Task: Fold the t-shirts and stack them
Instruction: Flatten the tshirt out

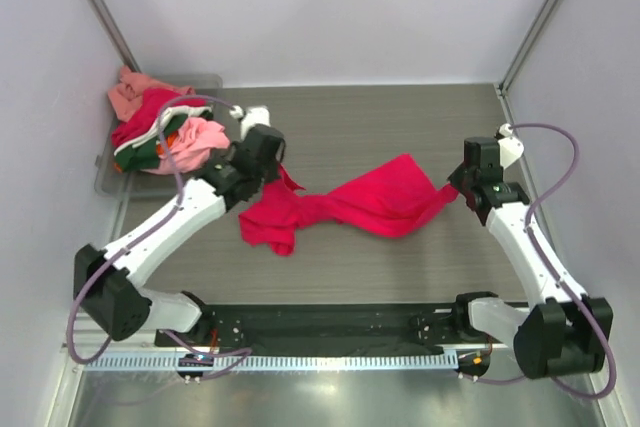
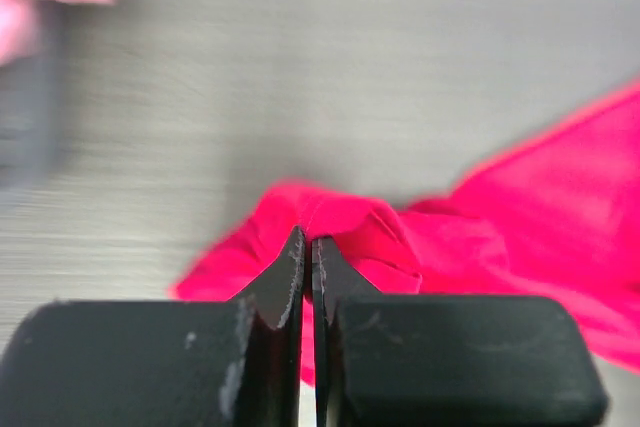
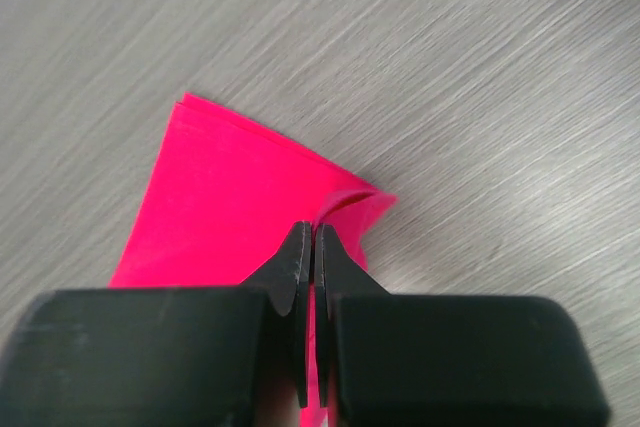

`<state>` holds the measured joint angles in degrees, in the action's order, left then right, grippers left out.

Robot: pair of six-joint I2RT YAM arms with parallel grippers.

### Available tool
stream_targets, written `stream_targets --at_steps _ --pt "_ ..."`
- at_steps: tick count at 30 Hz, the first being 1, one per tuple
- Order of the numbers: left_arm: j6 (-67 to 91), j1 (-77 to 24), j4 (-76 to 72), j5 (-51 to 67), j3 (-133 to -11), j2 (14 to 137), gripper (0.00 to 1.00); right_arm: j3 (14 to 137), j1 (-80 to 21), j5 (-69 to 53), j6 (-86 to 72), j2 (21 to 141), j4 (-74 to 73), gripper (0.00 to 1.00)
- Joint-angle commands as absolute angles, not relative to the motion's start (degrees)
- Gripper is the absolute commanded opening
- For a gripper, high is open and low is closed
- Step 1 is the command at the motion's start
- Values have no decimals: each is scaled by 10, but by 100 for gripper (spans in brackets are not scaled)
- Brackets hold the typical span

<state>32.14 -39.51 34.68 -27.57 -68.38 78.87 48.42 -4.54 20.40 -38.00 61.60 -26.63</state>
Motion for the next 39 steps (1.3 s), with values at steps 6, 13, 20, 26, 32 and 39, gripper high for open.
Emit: stream_targets --at_steps 6,13,20,26,32,39 --pt "266 -284 411 -314 -816 702 0 687 19 106 -419 691 -266 1" --pt "242 -265 461 -354 -989 658 0 898 31 79 -408 699 -352 1" --pt "217 -265 433 -281 -981 546 0 983 31 104 -383 636 -424 1" --pt "257 -266 448 -214 -987 476 0 962 31 88 -367 601 -447 1" --pt "300 -266 429 -120 -930 458 0 897 31 87 -358 609 -445 1" --pt "313 -265 372 -149 -839 496 0 889 31 54 -359 734 -400 1"
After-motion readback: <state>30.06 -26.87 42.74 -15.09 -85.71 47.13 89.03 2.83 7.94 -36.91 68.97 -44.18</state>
